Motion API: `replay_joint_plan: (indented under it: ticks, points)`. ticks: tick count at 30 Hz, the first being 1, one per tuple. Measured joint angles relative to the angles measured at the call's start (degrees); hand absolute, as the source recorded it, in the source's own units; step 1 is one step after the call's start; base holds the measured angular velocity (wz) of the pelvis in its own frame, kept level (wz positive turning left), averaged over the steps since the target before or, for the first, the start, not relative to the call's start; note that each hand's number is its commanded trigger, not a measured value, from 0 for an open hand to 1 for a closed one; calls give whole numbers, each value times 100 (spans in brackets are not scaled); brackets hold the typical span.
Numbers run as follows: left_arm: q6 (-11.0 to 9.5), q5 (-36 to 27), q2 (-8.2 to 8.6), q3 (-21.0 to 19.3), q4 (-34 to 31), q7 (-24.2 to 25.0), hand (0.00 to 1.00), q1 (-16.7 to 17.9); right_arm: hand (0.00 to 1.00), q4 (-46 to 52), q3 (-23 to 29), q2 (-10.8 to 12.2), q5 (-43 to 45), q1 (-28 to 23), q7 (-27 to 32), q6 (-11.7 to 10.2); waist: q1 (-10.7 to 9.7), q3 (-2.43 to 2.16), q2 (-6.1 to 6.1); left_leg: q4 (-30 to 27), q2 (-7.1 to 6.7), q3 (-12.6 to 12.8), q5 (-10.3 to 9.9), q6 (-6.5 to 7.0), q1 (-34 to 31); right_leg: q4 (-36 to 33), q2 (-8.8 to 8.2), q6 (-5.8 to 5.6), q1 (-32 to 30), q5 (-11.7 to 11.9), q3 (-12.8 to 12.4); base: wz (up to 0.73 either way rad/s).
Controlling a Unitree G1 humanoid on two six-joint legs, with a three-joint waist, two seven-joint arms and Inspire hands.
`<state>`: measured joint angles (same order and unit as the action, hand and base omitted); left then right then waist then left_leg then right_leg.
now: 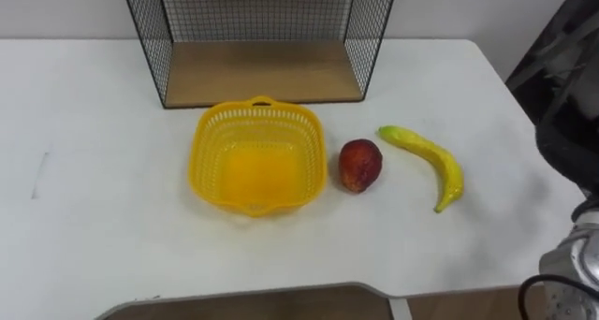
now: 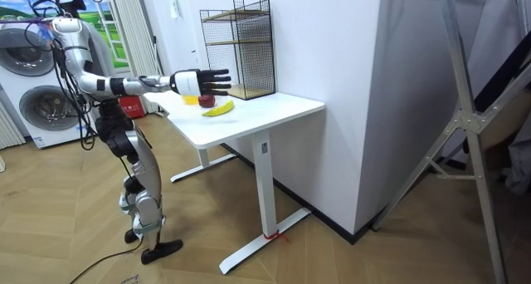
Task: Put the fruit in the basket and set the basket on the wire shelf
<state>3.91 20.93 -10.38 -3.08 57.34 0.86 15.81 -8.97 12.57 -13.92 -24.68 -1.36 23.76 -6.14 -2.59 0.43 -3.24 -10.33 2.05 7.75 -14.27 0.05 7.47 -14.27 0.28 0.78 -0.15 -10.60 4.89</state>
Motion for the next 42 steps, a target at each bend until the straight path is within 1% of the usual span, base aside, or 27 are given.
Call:
replay_joint_plan:
  ticks: [2,4,7,9,11,14,17,20,24,25,26,31,39,42]
  points:
    - [0,0,-1,4,0,0,0,0,0,-33,-217,-15,6,0,-394,4,21,-8,8,-2,10,1,0,0,4,70,9,-3,57,39,5,0]
    - [-2,0,-2,4,0,0,0,-33,0,-88,-323,-16,17,0,-646,13,71,-11,7,-2,10,3,0,0,6,65,8,-2,55,46,7,0]
    - [-11,-2,-1,4,2,-1,0,-59,0,-128,-482,-30,52,0,-971,95,136,-22,5,-5,17,4,0,0,3,56,13,2,81,63,15,0]
    - [-11,-2,-1,5,7,-12,0,-56,0,-132,-582,-89,176,2,-1150,126,151,-23,6,-10,18,3,0,0,16,63,13,2,104,63,19,0]
    - [-11,-1,-2,9,7,-20,0,-49,0,-132,-766,-251,376,55,-1400,131,169,-25,7,-10,19,3,0,0,23,63,13,2,107,63,17,0]
    - [-10,6,-11,7,8,-18,0,-20,0,-131,-919,-365,791,151,-1710,178,207,-35,-8,-11,22,-5,0,0,49,56,15,5,129,65,20,0]
    - [-8,6,-23,8,10,-12,0,-29,0,-150,-929,-378,1179,152,-1991,254,286,-33,-21,-9,21,-16,0,0,88,59,8,6,177,67,42,1]
    - [-3,5,-63,22,11,-2,0,-4,0,-162,-990,-371,1512,151,-2190,263,295,-30,-39,-10,19,-45,0,0,108,68,2,6,215,66,69,6]
    - [22,3,-108,92,6,1,0,2,0,-162,-1137,-371,1638,141,-2372,265,311,-36,-54,-17,19,-63,0,0,108,72,3,6,220,66,83,1]
    - [54,3,-112,115,6,2,0,2,0,-162,-1169,-370,1664,138,-2433,270,317,-34,-51,-23,19,-71,0,0,104,73,3,7,224,68,87,4]
    - [75,-1,-114,127,6,2,0,-3,0,-162,-1200,-370,1710,138,-2471,288,317,-23,-32,-45,19,-88,-1,0,92,80,3,6,236,73,96,5]
    - [75,4,-127,152,7,1,0,-59,0,-186,-1375,-368,2123,138,-2650,310,322,-22,-18,-42,26,-160,-1,-1,78,167,10,15,227,92,152,6]
    - [71,2,-160,233,6,-14,0,-115,0,-345,-1420,-369,2327,138,-2826,310,333,-35,-25,-29,24,-164,-1,-1,40,170,10,10,245,115,157,0]
    - [71,5,-163,232,5,-7,0,-132,0,-460,-1420,-369,2462,137,-2912,318,366,-37,-26,-38,25,-159,-1,-1,24,170,10,9,231,116,153,0]
